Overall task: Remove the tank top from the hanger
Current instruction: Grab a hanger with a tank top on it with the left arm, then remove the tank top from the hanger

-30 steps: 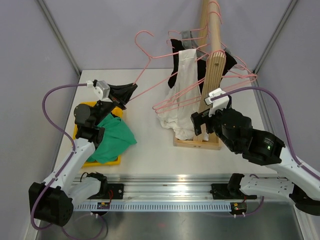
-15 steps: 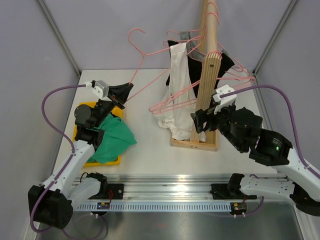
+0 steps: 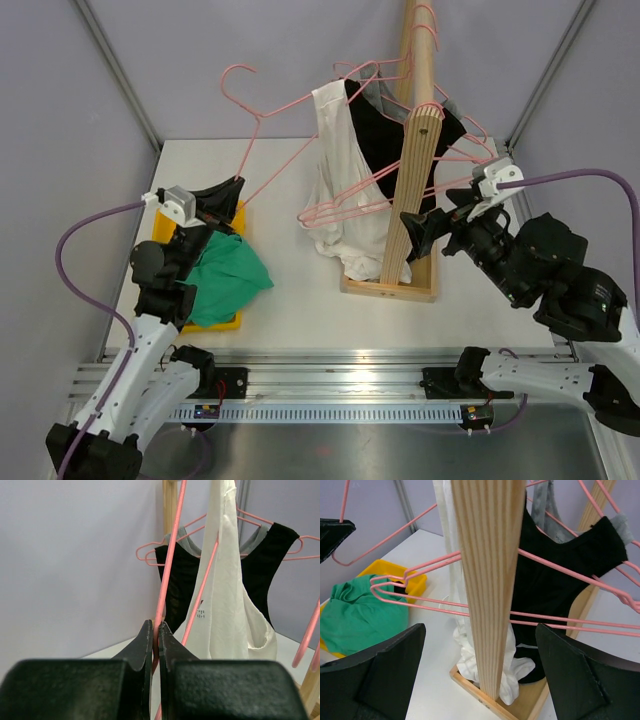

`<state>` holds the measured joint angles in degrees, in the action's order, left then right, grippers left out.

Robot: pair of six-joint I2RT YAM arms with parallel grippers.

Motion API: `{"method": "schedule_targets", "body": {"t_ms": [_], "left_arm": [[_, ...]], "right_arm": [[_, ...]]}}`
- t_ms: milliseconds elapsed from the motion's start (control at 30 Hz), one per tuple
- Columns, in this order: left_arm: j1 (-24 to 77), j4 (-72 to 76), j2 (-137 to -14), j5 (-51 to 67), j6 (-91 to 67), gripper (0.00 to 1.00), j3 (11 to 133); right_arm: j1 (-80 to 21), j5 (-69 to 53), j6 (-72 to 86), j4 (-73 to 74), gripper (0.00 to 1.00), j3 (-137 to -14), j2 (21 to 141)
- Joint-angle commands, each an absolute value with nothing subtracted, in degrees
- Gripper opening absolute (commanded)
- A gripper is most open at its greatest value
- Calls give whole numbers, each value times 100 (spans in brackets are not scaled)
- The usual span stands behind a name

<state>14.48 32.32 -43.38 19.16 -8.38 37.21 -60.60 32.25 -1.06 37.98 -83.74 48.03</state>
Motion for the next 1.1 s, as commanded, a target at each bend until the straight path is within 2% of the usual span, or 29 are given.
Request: {"method": "schedule_targets", "body": {"t_ms": [0,300,500,700,933,1067], "left_arm": [[1415,3315,-3781,1240,-616,0,3657],[1415,2682,-2655,362,-528,0,3287],[1433,2505,-2321,264,-597,0,3217],[1433,2286,-1839,203,-721,0,3050],[1441,1873,-942,167,-1010,0,2804],[1441,1522,-467,123,-1230,0,2716]], "right_arm": [[-6029,2673,-184,3701,99,-8595,5194],[-6073,1978,-185,3498,99,-9360,5818],[-6319,1749,-88,3525,98,-9589,6073],[-6986,2117,-403,3331,98,-9957,6775],[-7049,2434,-1186,2253,99,-10573,7882],[-7049,2776,-1581,1399,93,-10547,8269]]}}
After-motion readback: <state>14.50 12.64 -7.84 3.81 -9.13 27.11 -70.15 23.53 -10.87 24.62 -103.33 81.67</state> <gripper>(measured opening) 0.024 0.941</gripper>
